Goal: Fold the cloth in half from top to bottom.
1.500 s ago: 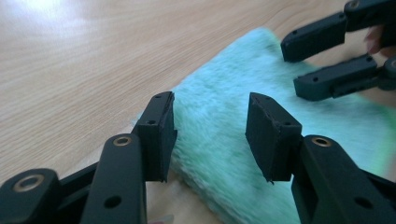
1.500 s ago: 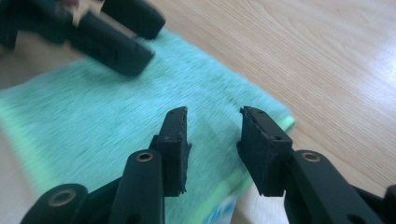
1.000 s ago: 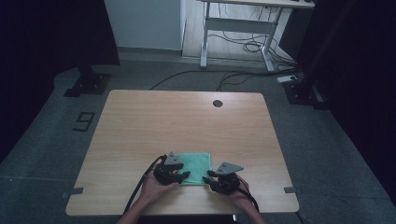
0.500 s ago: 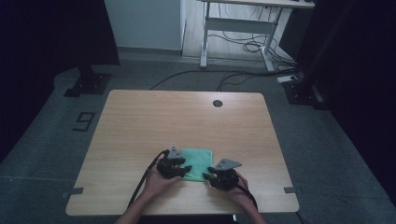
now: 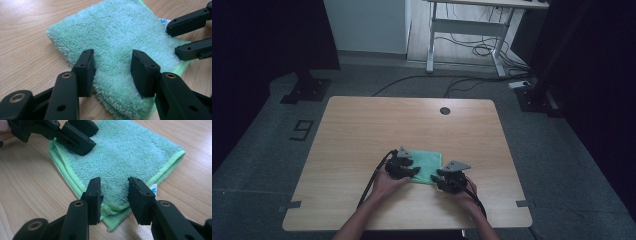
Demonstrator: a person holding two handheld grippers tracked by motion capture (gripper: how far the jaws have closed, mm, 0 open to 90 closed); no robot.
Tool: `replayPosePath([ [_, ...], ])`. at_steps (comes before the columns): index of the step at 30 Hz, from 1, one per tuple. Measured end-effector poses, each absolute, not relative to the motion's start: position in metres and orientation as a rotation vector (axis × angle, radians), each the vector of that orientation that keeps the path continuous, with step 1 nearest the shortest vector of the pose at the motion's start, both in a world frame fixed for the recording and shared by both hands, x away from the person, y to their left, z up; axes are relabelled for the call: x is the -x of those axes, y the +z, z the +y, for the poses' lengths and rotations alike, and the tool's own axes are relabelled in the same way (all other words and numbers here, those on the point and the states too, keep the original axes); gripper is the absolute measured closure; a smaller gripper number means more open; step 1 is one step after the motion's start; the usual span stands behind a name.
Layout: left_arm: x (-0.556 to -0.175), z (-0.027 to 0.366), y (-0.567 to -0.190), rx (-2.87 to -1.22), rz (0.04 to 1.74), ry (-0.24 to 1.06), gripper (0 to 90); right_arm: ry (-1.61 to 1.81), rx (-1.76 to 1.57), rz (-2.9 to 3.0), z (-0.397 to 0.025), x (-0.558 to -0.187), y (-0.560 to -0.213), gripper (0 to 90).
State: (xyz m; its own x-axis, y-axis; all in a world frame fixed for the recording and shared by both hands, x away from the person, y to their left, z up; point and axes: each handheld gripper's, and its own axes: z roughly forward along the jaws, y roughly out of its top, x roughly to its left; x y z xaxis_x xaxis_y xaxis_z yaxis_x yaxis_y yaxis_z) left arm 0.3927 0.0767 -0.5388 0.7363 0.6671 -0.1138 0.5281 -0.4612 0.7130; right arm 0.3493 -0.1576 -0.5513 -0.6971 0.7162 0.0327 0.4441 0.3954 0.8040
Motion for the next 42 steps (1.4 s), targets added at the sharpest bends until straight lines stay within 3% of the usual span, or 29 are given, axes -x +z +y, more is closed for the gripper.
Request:
replayPosePath([
  [7, -0.381, 0.088, -0.523, -2.070, 0.897, 0.253, 48.1, 1.320, -0.998, 2.271, -0.164, -0.340, -0.542, 52.6],
  [18, -0.350, 0.110, -0.498, -1.986, 0.861, 0.294, 45.2, 1.396, -0.965, 2.187, -0.165, -0.323, -0.523, 50.9],
  [42, -0.300, 0.163, -0.514, -1.988, 0.919, 0.317, 40.2, 1.353, -1.018, 2.188, -0.200, -0.292, -0.533, 46.5],
])
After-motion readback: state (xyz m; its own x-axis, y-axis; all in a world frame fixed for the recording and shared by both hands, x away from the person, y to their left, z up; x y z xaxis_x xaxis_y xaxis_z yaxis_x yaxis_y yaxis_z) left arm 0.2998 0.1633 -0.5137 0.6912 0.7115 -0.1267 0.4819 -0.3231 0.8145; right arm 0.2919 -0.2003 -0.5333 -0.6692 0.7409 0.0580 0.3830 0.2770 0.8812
